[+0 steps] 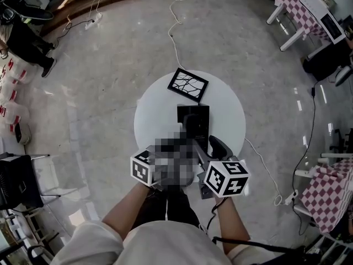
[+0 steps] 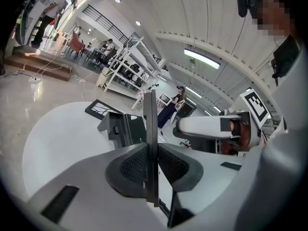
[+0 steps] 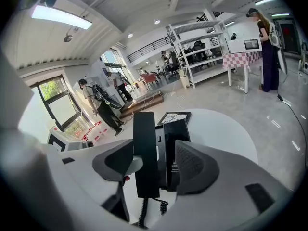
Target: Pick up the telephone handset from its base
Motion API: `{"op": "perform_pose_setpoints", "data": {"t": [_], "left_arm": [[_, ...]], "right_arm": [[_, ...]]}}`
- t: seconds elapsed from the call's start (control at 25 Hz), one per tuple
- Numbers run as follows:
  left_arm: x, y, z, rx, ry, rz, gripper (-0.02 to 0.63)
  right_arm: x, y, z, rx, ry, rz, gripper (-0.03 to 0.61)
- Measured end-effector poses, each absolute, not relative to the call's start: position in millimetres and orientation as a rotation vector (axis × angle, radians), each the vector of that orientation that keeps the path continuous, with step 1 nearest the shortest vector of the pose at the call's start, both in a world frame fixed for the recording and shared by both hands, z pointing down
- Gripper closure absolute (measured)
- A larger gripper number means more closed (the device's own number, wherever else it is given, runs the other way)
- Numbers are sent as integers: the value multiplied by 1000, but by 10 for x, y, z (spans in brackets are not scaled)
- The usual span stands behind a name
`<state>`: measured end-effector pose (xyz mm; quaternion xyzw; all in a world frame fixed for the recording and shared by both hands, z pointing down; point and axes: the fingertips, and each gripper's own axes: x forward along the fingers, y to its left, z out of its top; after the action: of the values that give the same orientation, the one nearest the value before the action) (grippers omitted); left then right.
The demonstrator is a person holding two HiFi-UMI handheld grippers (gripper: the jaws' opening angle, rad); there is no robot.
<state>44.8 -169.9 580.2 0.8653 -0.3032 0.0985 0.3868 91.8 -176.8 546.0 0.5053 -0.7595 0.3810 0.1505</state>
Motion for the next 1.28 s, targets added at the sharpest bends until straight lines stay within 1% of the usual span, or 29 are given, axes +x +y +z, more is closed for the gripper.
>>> {"op": "perform_pose_setpoints", "data": {"t": [0.36,0.92,1.0,1.12,1.28], "left_arm": [[600,-1598,5617,2310,-724,262,534],[821,-1467,5526,2404,-668,316,534],[823,-1466,5523,2407,-669,317,534],[823,-1472,5520,2412,-668,322,535],[839,-1468,5531,2413,-670,328,534]], "right_arm": [[753,-1815,5448,1396,-2210,1094,290],[807,-1845,5488,1396,-2193,1099,291],[812,-1846,5495,1396,-2187,1095,299],[834,-1856,5503,1404,-2175,1093,334],[853,-1853,5518,1402,-2171,1097,336]]}}
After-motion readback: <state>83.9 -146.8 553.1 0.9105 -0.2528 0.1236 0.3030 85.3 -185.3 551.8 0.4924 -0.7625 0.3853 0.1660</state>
